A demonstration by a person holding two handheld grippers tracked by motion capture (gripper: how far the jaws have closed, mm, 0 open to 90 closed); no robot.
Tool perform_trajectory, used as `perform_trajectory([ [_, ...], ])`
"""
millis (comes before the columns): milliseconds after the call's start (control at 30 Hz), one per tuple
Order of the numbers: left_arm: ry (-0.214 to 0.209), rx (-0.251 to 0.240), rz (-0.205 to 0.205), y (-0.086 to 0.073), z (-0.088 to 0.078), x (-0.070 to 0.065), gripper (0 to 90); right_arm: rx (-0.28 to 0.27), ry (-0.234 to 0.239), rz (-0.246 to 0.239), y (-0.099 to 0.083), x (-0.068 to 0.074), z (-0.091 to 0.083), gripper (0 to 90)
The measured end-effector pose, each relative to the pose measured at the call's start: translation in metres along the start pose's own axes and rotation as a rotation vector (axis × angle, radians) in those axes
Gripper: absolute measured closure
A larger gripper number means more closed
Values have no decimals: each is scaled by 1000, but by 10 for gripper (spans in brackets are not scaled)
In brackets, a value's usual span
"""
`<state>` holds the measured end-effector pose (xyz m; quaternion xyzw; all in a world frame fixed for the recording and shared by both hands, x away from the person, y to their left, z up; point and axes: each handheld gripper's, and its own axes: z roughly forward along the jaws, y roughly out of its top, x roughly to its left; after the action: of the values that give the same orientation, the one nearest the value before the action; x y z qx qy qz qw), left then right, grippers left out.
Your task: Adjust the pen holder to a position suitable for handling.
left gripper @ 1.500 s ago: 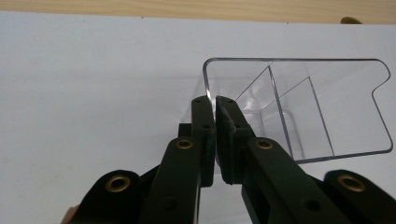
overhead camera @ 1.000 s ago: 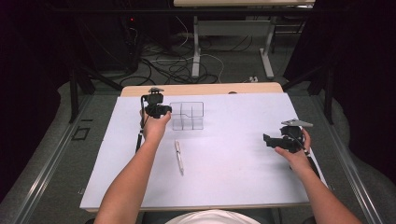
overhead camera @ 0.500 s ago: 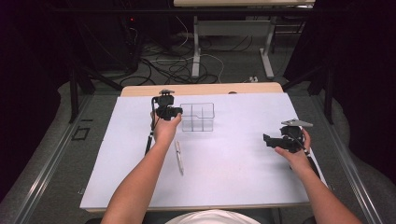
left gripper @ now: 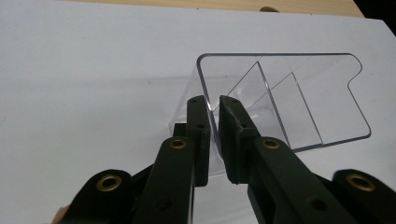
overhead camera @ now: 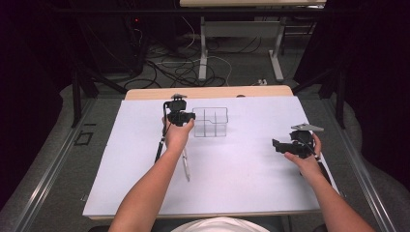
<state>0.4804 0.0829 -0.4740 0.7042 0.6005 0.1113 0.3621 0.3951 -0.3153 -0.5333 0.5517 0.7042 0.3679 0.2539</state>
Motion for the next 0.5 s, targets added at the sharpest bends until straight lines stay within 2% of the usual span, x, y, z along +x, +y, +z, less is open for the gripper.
perform_trajectory([
  [200,-2,-3,-8,-1,1,0,820,3,-1,-4,0,1,1,87],
  [333,-23,1,-11,-1,1,-2,819,4,-1,-5,0,1,2,87],
  [500,-25,5,-3,-1,2,-3,814,4,1,-4,0,1,1,87],
])
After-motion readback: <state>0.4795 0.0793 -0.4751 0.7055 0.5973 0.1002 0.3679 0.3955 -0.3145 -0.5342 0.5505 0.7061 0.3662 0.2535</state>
